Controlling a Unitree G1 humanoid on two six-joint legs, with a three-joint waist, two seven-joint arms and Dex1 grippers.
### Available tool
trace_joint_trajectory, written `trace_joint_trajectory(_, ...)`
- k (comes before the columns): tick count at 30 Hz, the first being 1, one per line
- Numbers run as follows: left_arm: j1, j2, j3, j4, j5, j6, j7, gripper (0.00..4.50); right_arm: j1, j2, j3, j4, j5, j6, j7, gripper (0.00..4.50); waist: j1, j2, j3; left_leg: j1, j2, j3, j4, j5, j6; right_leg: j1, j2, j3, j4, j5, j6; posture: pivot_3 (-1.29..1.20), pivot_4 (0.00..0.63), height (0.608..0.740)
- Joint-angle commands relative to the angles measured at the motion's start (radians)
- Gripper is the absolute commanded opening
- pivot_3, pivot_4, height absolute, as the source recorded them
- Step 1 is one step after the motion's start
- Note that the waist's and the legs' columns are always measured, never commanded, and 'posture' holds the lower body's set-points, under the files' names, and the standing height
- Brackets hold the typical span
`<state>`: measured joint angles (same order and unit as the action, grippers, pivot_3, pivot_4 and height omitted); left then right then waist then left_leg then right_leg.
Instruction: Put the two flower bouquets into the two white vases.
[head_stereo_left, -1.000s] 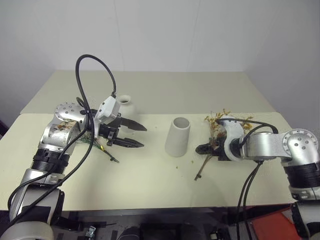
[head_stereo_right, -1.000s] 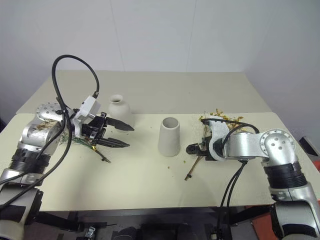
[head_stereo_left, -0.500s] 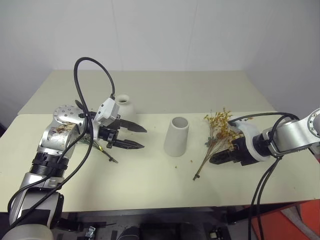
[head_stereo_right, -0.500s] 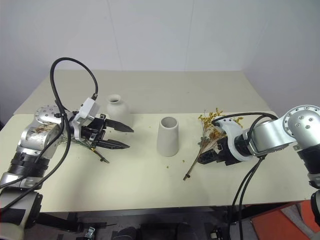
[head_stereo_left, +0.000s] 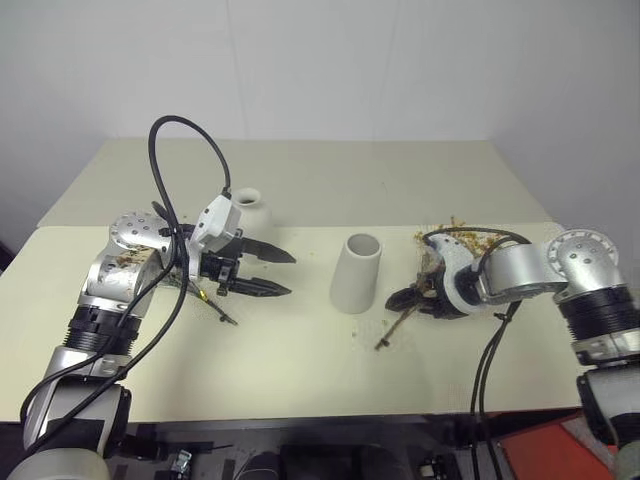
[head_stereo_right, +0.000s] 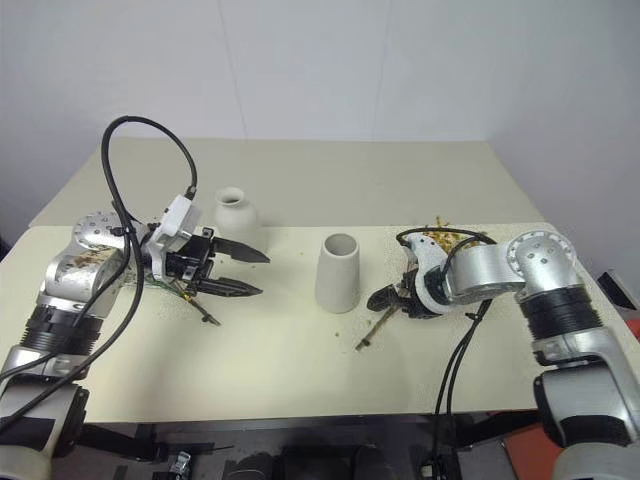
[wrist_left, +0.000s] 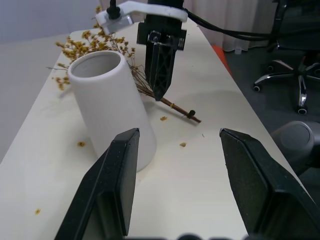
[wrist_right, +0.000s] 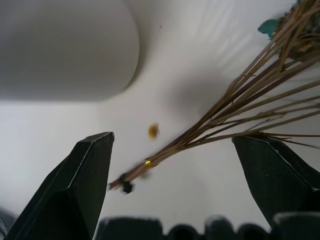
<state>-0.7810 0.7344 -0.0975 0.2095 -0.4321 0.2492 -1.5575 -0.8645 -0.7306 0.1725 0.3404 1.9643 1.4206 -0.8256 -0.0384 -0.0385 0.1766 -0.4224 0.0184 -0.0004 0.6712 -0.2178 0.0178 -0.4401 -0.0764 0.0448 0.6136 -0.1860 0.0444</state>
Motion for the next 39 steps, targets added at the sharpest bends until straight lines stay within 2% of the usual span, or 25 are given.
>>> trace_joint_trajectory(1, 0.0, 0.016, 0.035, -0.036, -0.013, 0.011, 0.008, 2.78, 0.031, 0.073, -0.133, -0.048, 0.008, -0.05, -0.188, 4.44, 0.0, 0.0, 0.0, 0.0, 0.0, 0.0, 0.0, 0.0, 0.0, 0.0, 0.0, 0.0, 0.0, 0.0, 0.0, 0.0, 0.15, 0.74)
trace_joint_trajectory(8, 0.013, 0.019, 0.037, -0.059, -0.016, 0.026, 0.022, 2.78, 0.083, 0.276, -0.3, -0.134, 0.008, -0.12, -0.55, 4.44, -0.004, 0.0, 0.0, 0.001, 0.0, -0.001, 0.001, 0.0, 0.0, 0.0, 0.001, 0.0, 0.002, 0.0, 0.0, 0.0, 0.15, 0.74)
trace_joint_trajectory(15, 0.014, 0.017, 0.036, -0.059, -0.016, 0.028, 0.029, 2.78, 0.083, 0.391, -0.411, -0.175, 0.008, -0.144, -0.751, 4.44, -0.006, 0.001, 0.0, 0.001, 0.0, -0.001, 0.001, 0.0, 0.0, 0.0, 0.001, 0.0, 0.001, 0.0, 0.0, 0.0, 0.15, 0.74)
trace_joint_trajectory(19, 0.009, 0.012, 0.032, -0.053, -0.013, 0.027, 0.031, 2.78, 0.08, 0.425, -0.435, -0.194, 0.008, -0.151, -0.788, 3.59, -0.007, 0.001, 0.0, 0.001, 0.0, -0.001, 0.001, 0.0, 0.0, 0.0, 0.001, 0.0, 0.002, 0.0, 0.0, 0.0, 0.15, 0.74)
trace_joint_trajectory(23, 0.005, 0.009, 0.03, -0.049, -0.012, 0.025, 0.032, 2.78, 0.079, 0.434, -0.44, -0.204, 0.008, -0.155, -0.789, 2.19, -0.007, 0.001, 0.0, 0.001, 0.0, -0.001, 0.001, 0.0, 0.0, 0.0, 0.001, 0.0, 0.001, 0.0, 0.0, 0.0, 0.15, 0.74)
trace_joint_trajectory(30, 0.003, 0.012, 0.031, -0.05, -0.014, 0.03, 0.031, 2.78, 0.093, 0.448, -0.446, -0.22, 0.008, -0.169, -0.789, 0.02, -0.008, 0.001, 0.0, 0.001, 0.0, -0.001, 0.001, 0.0, 0.0, 0.0, 0.001, 0.0, 0.001, 0.0, 0.0, 0.0, 0.15, 0.74)
trace_joint_trajectory(37, 0.003, 0.012, 0.034, -0.049, -0.012, 0.032, 0.034, 2.78, 0.09, 0.444, -0.452, -0.235, 0.008, -0.162, -0.789, 0.02, -0.008, 0.001, 0.0, 0.001, 0.0, -0.001, 0.001, 0.0, 0.0, 0.0, 0.001, 0.0, 0.001, 0.0, 0.0, 0.0, 0.15, 0.74)
trace_joint_trajectory(39, 0.003, 0.013, 0.035, -0.048, -0.012, 0.032, 0.035, 2.78, 0.076, 0.41, -0.446, -0.238, 0.008, -0.139, -0.769, 0.02, -0.008, 0.001, 0.0, 0.001, 0.0, -0.001, 0.001, 0.0, 0.0, 0.0, 0.001, 0.0, 0.001, 0.0, 0.0, 0.0, 0.15, 0.74)
